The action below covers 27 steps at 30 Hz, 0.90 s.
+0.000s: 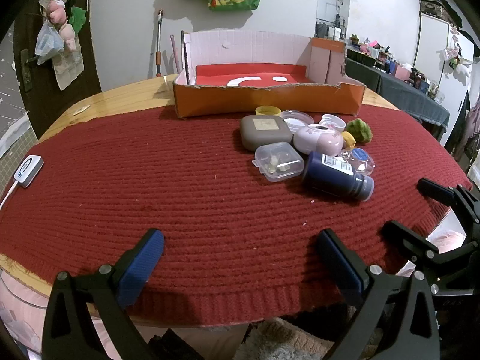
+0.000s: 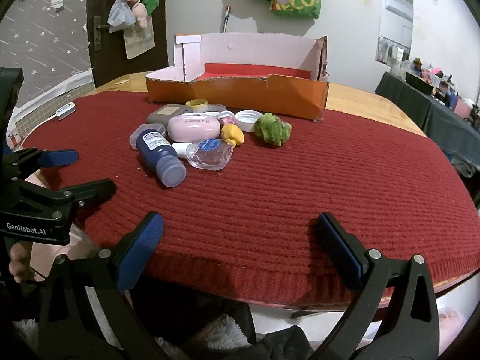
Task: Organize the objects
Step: 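Reach the right tool to the green yarn ball while the left tool reaches the clear plastic box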
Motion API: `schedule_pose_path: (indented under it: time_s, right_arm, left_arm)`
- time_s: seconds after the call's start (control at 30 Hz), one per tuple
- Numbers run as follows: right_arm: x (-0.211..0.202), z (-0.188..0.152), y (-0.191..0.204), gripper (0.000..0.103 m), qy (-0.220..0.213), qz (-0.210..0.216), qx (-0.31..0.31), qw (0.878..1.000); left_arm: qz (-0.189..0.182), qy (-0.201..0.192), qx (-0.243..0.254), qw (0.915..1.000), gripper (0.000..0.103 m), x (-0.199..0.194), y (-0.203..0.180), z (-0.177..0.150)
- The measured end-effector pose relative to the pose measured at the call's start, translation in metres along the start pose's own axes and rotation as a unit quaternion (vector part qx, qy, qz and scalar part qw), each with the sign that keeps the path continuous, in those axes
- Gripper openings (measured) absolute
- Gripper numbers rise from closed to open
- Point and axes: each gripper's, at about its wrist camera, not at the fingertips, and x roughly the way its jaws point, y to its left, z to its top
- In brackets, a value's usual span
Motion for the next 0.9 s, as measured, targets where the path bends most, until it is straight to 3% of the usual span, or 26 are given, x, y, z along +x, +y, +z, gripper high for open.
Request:
schedule_pose_path:
  time_s: [0.57,0.9]
  right_arm:
    - [0.0008,0.0040,0.0016,0.103,0.014,-0.001,0.001,1.000]
    - [0.0002,0.0074,0.0039,0.102,0.011,0.004,-0.008,1.000]
  left_arm:
    - [-0.010,-0.001,0.005,0.9999,0.101,0.0006,-0.0020,0.0004]
    - [-0.009,-0.003,0.016,0.9998,0.093,0.0012,-0.0056,0.0045]
